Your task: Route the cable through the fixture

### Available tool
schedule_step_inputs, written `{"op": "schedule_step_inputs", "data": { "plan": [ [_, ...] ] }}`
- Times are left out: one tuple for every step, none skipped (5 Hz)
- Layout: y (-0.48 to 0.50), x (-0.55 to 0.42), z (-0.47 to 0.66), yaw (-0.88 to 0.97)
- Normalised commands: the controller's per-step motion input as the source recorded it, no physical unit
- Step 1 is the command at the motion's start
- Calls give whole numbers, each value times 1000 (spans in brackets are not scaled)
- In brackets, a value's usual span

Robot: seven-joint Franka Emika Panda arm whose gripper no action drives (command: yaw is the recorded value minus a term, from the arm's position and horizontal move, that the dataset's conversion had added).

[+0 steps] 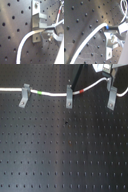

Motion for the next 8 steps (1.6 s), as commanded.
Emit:
{"op": "schedule_step_inputs", "data": {
  "plan": [
    [-368, -125, -525, -189],
    [-348, -150, -517, -306],
    [16, 33, -235, 0],
    [204, 101, -76, 269],
    [174, 153, -95, 303],
    [111, 130, 3, 303],
    [87, 156, 4, 274],
    [43, 116, 260, 40]
  ]
}}
